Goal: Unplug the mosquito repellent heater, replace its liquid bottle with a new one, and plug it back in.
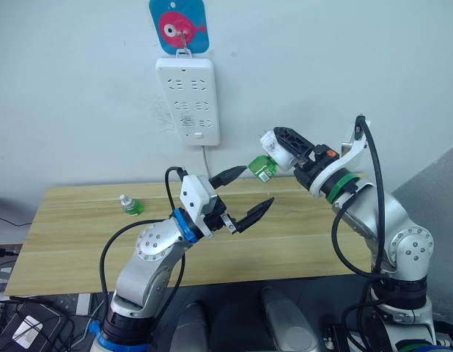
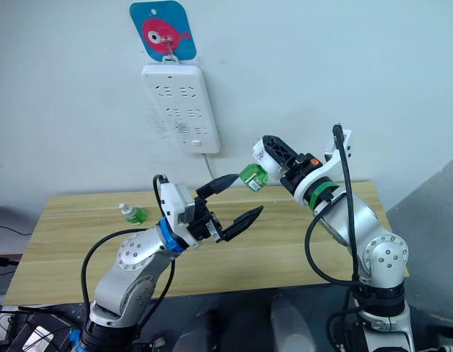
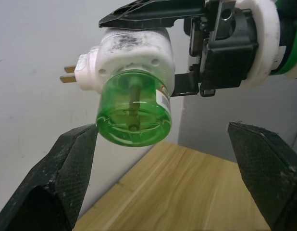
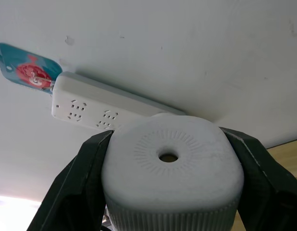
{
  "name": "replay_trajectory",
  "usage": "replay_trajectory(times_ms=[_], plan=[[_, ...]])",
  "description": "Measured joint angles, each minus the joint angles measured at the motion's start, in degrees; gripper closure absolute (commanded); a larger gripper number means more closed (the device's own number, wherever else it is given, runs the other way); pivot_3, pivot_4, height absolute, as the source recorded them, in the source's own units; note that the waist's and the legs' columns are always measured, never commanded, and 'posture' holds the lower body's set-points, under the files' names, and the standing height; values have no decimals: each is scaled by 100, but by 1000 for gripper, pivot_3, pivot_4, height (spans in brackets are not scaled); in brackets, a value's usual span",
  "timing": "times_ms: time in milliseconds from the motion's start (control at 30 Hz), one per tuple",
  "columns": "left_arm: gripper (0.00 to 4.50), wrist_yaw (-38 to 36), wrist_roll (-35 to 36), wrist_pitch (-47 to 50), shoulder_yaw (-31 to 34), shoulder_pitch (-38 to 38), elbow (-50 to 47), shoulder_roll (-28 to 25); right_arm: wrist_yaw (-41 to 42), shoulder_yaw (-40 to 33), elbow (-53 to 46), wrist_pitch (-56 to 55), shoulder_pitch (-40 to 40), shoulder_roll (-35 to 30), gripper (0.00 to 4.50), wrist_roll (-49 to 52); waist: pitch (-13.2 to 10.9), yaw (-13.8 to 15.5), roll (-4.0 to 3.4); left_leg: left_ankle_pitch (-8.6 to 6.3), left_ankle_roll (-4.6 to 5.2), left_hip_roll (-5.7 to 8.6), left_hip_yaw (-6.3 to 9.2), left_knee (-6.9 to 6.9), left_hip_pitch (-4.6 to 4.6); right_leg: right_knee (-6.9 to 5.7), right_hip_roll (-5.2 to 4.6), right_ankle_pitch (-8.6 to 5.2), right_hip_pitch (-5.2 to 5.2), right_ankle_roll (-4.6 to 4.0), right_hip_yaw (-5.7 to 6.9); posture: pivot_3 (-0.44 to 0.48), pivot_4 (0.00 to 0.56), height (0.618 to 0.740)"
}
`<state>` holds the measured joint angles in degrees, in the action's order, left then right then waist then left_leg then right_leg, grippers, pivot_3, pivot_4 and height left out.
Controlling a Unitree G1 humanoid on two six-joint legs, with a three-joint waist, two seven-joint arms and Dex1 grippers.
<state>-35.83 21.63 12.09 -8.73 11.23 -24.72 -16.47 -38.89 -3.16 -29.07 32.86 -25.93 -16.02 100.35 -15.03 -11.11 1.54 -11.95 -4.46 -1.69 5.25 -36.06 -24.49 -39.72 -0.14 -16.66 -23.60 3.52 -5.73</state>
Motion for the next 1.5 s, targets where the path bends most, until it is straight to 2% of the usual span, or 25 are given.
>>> replay_trajectory(times_ms=[200,467,567,733,767,1000,1133,1167,1367,1500], plan=[[0,253,-163,-29,-4,364,272,324,0,16,0,0,-4,2,1517,6,1,-5,-2,0,0,0,-1,0,0,0,0,0,0,0,0,-268,215,740],[0,202,-246,-37,-198,356,368,402,2,59,0,-1,-11,46,1517,6,2,-6,-2,0,0,0,-1,-1,0,-2,0,0,0,-1,-1,-268,215,740],[579,260,-251,-37,-212,402,418,527,3,73,0,-1,-24,52,1517,7,2,-5,-2,0,0,1,-1,-2,0,-4,0,0,1,-1,-1,-268,215,740],[2112,273,-283,-128,-137,475,557,545,3,97,0,1,-30,47,1517,39,2,-10,-2,0,0,0,0,-2,3,-9,1,0,1,0,0,-269,215,740],[2239,272,-288,-135,-121,480,562,545,2,94,0,-1,-30,37,1517,40,2,-8,-2,0,0,0,-1,-2,3,-9,1,0,1,0,-1,-269,215,740],[2238,237,-330,-235,-117,483,605,506,3,93,0,0,-28,-10,1517,123,2,-8,-3,0,1,1,-1,-2,4,-10,0,0,1,0,-2,-269,215,740],[2238,76,-393,-339,-127,480,639,353,140,109,-10,38,18,-158,146,267,2,-10,-3,0,1,1,-2,-2,4,-10,0,0,1,0,-3,-266,222,740],[2238,-39,-408,-420,-140,462,667,245,263,91,-12,84,57,-322,0,280,2,-8,-3,0,0,1,-2,-2,4,-9,0,0,2,0,-1,-265,222,740],[2238,-654,-501,-942,-105,255,777,-339,1048,-277,168,541,323,-1295,0,647,2,1,-3,0,1,0,-5,-2,6,-8,0,0,4,0,-4,-260,224,740],[2238,-1507,-615,-1931,-50,231,1217,-1003,2936,-563,965,1963,766,-2876,0,933,2,44,-6,0,2,-1,-13,0,18,1,0,-1,16,-1,-7,-238,227,740]])
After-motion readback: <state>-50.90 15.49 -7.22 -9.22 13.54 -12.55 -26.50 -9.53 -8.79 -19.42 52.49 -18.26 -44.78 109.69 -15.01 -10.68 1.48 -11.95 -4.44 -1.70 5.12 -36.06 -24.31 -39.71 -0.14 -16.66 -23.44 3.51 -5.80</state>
